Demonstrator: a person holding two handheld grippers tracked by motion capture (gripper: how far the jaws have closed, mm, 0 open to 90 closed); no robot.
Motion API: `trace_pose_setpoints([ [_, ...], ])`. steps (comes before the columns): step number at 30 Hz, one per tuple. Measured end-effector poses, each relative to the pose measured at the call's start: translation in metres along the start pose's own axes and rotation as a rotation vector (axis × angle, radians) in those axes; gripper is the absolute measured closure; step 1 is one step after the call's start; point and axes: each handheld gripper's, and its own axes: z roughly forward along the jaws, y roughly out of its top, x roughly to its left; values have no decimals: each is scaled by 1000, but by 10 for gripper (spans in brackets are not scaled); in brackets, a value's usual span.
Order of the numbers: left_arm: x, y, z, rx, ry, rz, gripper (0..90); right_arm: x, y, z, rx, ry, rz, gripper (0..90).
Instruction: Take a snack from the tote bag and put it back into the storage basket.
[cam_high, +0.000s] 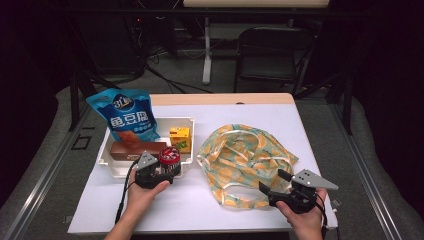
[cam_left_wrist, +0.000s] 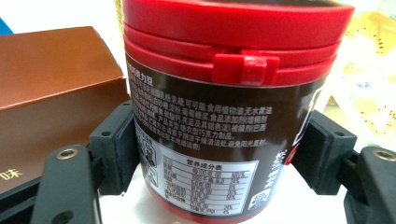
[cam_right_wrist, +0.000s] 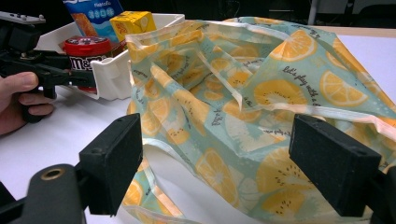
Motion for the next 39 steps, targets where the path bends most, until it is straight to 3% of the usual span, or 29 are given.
trace_pose_setpoints([
  [14,4,3,8,68,3,-45,258,0,-1,3,5,-11,4,179],
  [20,2,2,8,66,22,-35,254,0,-2,4,1,-8,7,180],
  [24,-4,1,5,64,70,8,250,-1,-2,3,5,-12,4,181],
  [31,-4,0,-10,64,59,2,245,0,-3,4,6,-8,-3,182],
  [36,-1,0,-16,45,15,-8,288,0,-3,5,6,-7,1,184],
  [39,-1,-2,-12,56,26,9,421,1,-3,6,12,-2,-4,185],
])
